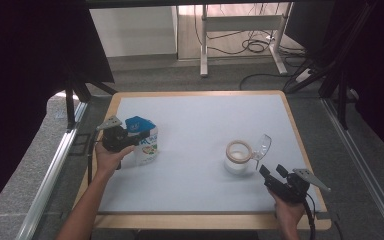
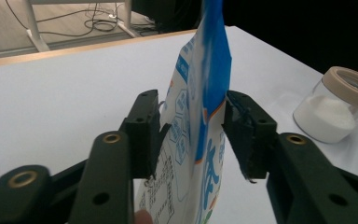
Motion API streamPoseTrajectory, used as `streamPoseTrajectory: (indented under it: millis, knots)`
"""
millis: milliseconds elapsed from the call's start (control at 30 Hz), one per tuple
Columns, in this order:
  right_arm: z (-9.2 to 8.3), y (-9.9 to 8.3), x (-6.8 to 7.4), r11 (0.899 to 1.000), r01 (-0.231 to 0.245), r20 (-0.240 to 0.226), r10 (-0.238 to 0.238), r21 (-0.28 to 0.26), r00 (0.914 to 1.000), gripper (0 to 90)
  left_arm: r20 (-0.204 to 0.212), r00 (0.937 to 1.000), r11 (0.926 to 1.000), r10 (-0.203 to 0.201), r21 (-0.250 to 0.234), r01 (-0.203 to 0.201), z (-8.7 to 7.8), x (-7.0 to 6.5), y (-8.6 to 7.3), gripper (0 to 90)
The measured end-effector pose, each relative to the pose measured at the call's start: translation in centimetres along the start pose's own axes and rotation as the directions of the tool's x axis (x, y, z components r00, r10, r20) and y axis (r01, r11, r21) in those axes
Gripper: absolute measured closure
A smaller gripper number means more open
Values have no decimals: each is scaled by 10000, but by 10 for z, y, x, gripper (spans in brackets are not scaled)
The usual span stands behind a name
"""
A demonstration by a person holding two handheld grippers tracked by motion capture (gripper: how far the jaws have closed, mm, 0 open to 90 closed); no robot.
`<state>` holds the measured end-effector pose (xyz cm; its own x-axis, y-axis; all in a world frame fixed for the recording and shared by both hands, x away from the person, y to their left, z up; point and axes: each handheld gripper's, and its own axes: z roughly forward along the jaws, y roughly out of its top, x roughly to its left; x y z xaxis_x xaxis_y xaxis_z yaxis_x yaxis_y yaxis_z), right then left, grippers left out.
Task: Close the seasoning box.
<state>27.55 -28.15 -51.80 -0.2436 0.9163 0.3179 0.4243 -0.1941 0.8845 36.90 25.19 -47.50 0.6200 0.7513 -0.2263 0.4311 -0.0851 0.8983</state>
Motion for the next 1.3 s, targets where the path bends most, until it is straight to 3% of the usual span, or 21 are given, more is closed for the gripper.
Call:
streamPoseTrajectory:
  millis: [267, 333, 433, 500, 567, 700, 867, 1300]
  knots:
    - [-5, 5, -2, 9998, 67, 70, -65, -192, 10000, 306, -30, 10000, 9991, -23, 427, 24, -2, -1, -7, 422]
    - [-7, 8, -4, 9991, 226, 48, -224, -358, 9997, 394, -29, 10000, 9986, -70, 519, 71, -2, 0, -10, 404]
    - [-11, 14, -7, 9972, 595, -206, -605, -461, 9980, 674, -65, 9999, 9978, -126, 653, 130, -1, 0, -13, 383]
    - [-13, 18, -7, 9951, 802, -385, -825, -581, 9958, 802, 44, 9997, 9973, -238, 699, 234, -2, 0, -15, 372]
    - [-15, 22, -7, 9921, 1065, -430, -1095, -670, 9931, 881, -4, 9996, 9967, -274, 764, 274, -2, 1, -18, 361]
    - [-18, 32, -3, 9850, 1485, -505, -1532, -875, 9869, 897, -195, 9996, 9955, -193, 923, 210, -2, -1, -22, 348]
    - [-17, 44, 5, 9798, 1646, -640, -1726, -1137, 9829, 897, -266, 9993, 9952, -262, 932, 285, -4, -1, -28, 344]
    - [-11, 50, 12, 9797, 1623, -885, -1731, -1178, 9809, 897, -287, 9988, 9918, -389, 1206, 421, -4, 2, -40, 337]
